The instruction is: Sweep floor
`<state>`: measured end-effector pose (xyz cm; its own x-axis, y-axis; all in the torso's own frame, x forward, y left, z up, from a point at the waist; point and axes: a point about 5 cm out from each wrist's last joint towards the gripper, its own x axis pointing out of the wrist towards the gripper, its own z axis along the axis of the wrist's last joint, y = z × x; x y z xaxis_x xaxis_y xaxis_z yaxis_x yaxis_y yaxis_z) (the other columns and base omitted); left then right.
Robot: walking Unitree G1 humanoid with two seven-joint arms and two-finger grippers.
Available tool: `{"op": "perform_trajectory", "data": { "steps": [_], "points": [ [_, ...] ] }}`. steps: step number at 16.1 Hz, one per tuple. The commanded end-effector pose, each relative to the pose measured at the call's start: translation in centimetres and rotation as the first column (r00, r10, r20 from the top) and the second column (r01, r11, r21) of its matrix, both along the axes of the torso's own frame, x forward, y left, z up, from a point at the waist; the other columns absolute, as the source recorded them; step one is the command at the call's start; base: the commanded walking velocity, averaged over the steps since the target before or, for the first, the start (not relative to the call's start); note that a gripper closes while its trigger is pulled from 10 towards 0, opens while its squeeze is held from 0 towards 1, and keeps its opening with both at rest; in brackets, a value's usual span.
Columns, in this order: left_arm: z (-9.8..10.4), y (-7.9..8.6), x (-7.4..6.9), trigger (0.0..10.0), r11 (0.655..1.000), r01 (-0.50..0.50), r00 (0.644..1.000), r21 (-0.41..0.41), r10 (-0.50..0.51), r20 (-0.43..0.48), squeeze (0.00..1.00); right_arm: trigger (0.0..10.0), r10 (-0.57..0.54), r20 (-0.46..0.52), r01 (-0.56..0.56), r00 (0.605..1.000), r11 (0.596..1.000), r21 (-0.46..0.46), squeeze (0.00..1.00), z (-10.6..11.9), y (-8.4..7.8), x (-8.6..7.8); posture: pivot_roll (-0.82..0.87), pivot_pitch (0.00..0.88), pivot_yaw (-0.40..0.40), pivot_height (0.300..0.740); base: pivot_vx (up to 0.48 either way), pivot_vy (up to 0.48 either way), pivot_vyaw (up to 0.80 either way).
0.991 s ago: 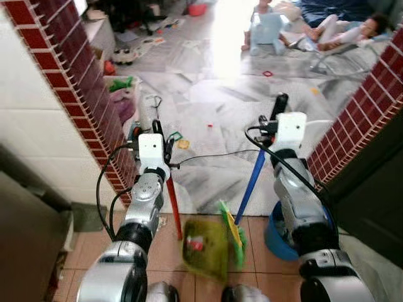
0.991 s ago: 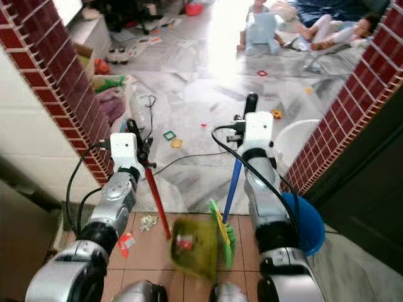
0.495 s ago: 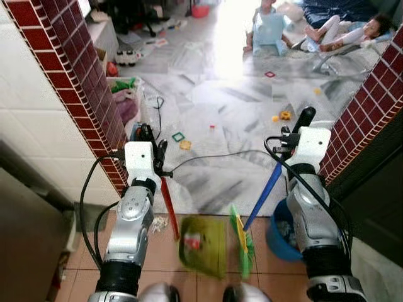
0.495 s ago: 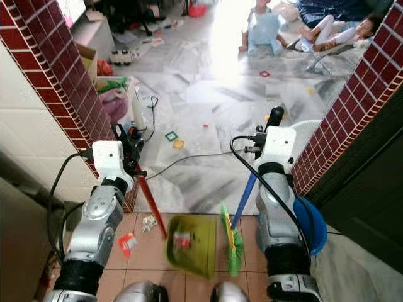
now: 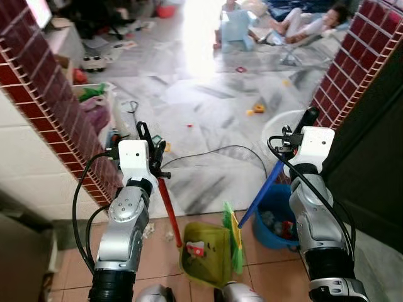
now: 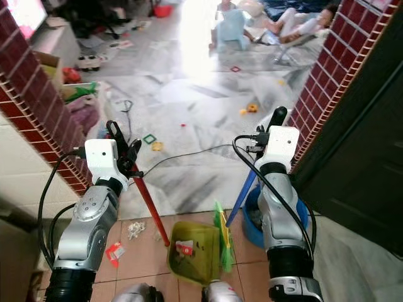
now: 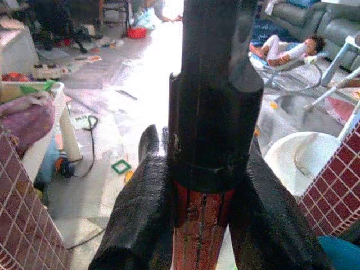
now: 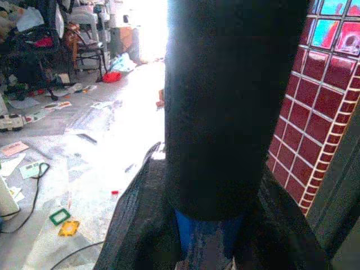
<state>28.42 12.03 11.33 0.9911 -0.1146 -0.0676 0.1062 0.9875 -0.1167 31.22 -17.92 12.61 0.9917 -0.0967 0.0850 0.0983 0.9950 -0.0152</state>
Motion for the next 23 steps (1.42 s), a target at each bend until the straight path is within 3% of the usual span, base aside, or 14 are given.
{"op": "perform_trajectory", "data": {
  "steps": [1,5,14,21,23],
  "points": [
    [1.0,-0.5,-0.2,10.0,0.999,0.009,1.0,-0.053,-0.007,0.029,0.0,10.0,0.0,-0.022,0.0,1.0,1.0,-0.025,0.0,-0.1,0.0,-0.1,-0.1,0.0,0.007,0.74,0.0,0.0,-0.58],
    [1.2,-0.6,-0.2,10.0,0.996,0.02,1.0,-0.082,-0.019,0.013,0.0,10.0,0.011,-0.037,-0.012,0.999,1.0,-0.026,0.0,-0.3,0.0,-0.3,-0.11,0.0,0.006,0.74,0.0,0.0,-0.24],
    [1.1,-0.6,-0.2,10.0,0.997,0.021,1.0,-0.078,-0.021,-0.002,0.0,10.0,0.043,-0.05,-0.044,0.998,0.999,-0.02,0.0,-0.3,0.6,0.0,-0.1,0.0,-0.002,0.74,-0.294,0.0,0.0],
    [1.4,-0.7,0.1,10.0,0.997,0.028,1.0,-0.069,-0.027,0.007,0.0,10.0,0.047,-0.048,-0.047,0.998,0.999,-0.005,0.0,-0.2,1.1,0.1,-0.11,0.0,0.004,0.74,0.0,0.0,0.0],
    [1.7,-0.4,0.2,10.0,0.996,0.015,1.0,-0.087,-0.013,0.016,0.0,10.0,0.041,-0.054,-0.041,0.998,0.999,0.0,0.0,-0.2,1.0,0.1,-0.11,0.0,0.005,0.74,0.0,0.0,-0.8]
  ]
}}
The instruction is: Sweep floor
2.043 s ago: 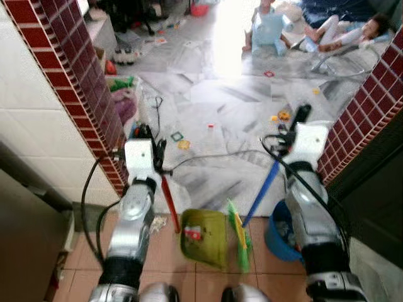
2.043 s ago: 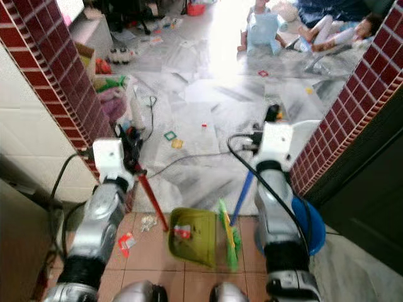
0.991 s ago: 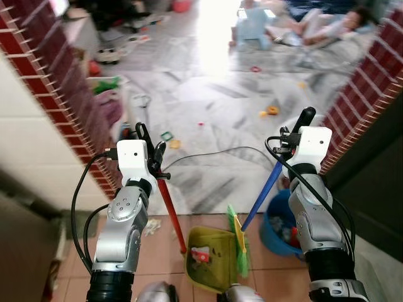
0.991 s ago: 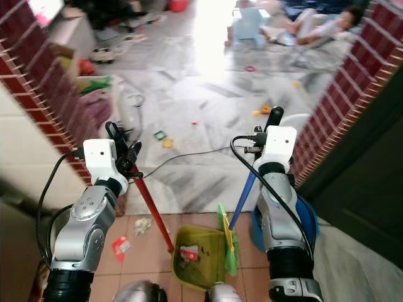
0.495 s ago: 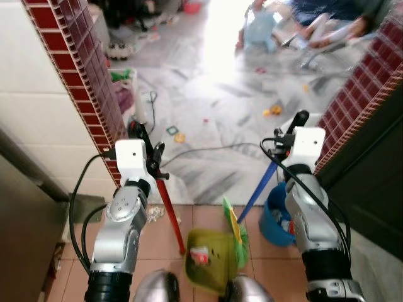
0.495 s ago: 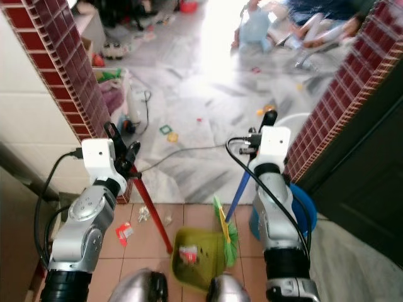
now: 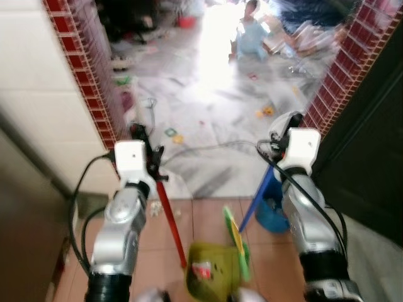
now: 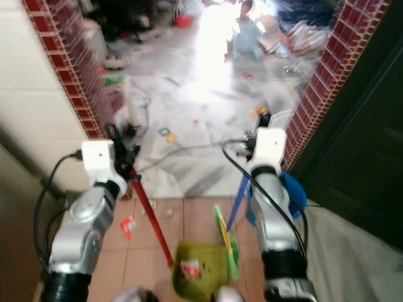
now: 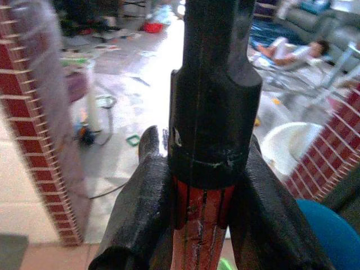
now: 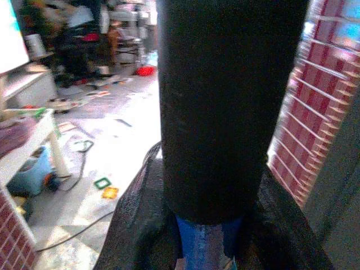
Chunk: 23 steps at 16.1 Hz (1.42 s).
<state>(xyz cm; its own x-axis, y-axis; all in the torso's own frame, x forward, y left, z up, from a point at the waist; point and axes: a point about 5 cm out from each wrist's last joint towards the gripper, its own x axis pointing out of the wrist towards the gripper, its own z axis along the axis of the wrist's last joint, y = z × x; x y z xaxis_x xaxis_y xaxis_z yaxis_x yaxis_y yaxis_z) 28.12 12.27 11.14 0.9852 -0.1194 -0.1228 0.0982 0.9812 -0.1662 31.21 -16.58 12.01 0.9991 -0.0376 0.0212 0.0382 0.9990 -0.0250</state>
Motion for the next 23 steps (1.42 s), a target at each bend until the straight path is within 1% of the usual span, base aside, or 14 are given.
{"op": "perform_trajectory", "data": {
  "steps": [1,3,7,15,16,18,20,22,23],
  "points": [
    [1.9,-0.6,0.5,10.0,0.999,0.011,0.997,-0.049,-0.007,0.081,0.0,10.0,-0.017,0.011,0.017,1.0,1.0,0.002,0.0,0.4,-0.4,0.2,-0.11,0.0,0.006,0.74,0.0,0.0,-0.8],
    [2.1,-0.4,0.5,10.0,0.997,0.018,0.996,-0.076,-0.011,0.089,0.0,10.0,-0.012,0.014,0.012,1.0,1.0,-0.001,0.0,0.4,-0.3,0.2,-0.11,0.0,0.007,0.74,0.0,0.0,-0.34],
    [2.0,-0.5,0.5,10.0,0.996,0.025,0.997,-0.081,-0.019,0.081,0.0,10.0,-0.016,0.007,0.016,1.0,1.0,-0.012,0.0,0.2,-0.3,0.1,-0.11,0.0,0.009,0.74,0.0,-0.297,0.0],
    [1.9,-0.7,0.4,10.0,0.996,0.034,0.997,-0.088,-0.028,0.075,0.0,10.0,-0.014,0.002,0.014,1.0,1.0,-0.022,0.0,0.2,-0.5,0.2,-0.11,0.0,0.004,0.74,0.0,-0.33,-0.48],
    [1.8,-0.6,0.4,10.0,0.996,0.032,0.997,-0.087,-0.026,0.072,0.0,10.0,-0.014,-0.006,0.013,1.0,0.999,-0.036,0.0,0.1,-0.6,0.1,-0.11,0.0,0.004,0.74,0.0,-0.349,-0.5],
    [1.7,-0.2,0.4,10.0,0.998,0.01,0.998,-0.068,-0.005,0.07,0.0,10.0,-0.027,-0.013,0.026,1.0,0.997,-0.07,0.0,-0.1,-1.3,-0.3,-0.11,0.0,0.004,0.74,0.0,-0.133,-0.22],
    [1.9,0.5,0.4,10.0,0.999,-0.025,0.996,-0.024,0.027,0.09,0.0,10.0,-0.049,-0.024,0.046,0.999,0.995,-0.092,0.0,-0.3,-2.2,-0.7,-0.11,0.0,0.004,0.74,0.0,0.0,0.0],
    [2.3,1.7,0.5,10.0,0.994,-0.103,0.989,0.037,0.098,0.115,0.0,10.0,-0.053,-0.039,0.048,0.998,0.991,-0.123,0.0,-0.6,-2.8,-1.2,-0.12,0.0,0.005,0.74,0.0,0.0,0.0],
    [2.5,2.3,0.7,10.0,0.991,-0.127,0.985,0.038,0.121,0.121,0.0,10.0,-0.043,-0.033,0.039,0.999,0.99,-0.136,0.0,-0.4,-2.8,-1.3,-0.12,0.0,0.006,0.74,0.0,0.0,0.0]
  ]
}}
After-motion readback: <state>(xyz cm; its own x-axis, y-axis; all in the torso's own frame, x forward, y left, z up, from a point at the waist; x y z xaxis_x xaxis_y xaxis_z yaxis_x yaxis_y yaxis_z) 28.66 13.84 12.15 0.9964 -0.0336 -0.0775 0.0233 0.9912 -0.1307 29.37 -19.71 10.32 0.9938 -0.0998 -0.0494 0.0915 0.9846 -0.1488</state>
